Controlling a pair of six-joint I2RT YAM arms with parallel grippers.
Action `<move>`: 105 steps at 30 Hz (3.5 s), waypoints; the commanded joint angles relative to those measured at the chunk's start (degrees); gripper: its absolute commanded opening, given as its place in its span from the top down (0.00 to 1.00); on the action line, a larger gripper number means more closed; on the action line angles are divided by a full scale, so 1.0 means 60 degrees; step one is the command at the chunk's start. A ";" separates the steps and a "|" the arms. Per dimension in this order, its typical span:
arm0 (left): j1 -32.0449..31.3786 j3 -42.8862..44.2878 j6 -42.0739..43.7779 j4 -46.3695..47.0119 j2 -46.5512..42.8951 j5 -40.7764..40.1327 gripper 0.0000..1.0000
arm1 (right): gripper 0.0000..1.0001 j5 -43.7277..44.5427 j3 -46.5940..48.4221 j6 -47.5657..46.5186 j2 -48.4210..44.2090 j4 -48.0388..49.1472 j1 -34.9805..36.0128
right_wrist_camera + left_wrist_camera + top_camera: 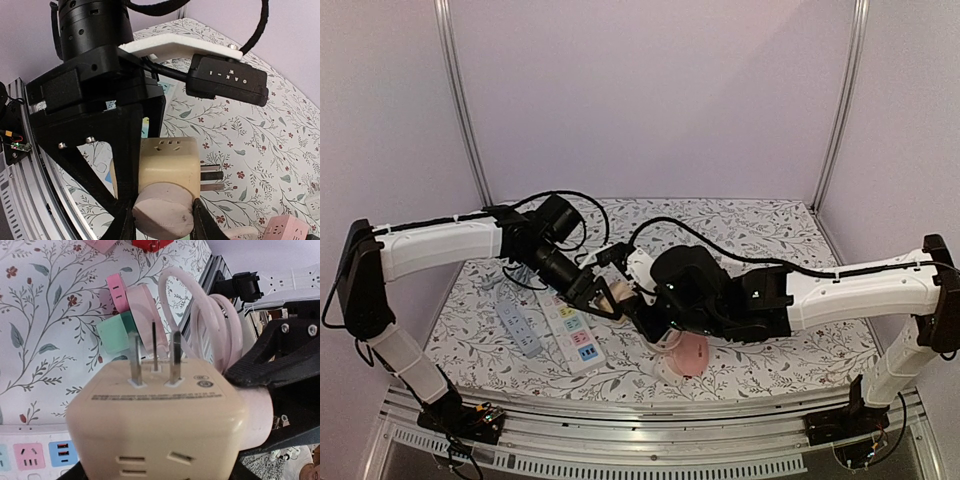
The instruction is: Pull the plug off the socket
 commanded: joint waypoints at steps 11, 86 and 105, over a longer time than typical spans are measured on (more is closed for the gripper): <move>0.0626 0.0108 -0.0790 0.1026 0.0379 0.0330 1.00 | 1.00 0.2892 0.0879 -0.0636 0.0772 -0.1093 0.1024; 0.1117 -0.0331 -0.1335 0.2125 -0.0426 0.0102 1.00 | 1.00 0.2119 0.2453 0.0413 0.1883 -0.2215 0.1236; 0.1175 -0.0172 -0.1252 0.1708 -0.0138 0.0007 1.00 | 1.00 0.1574 0.2461 0.0483 0.1449 -0.2148 0.1187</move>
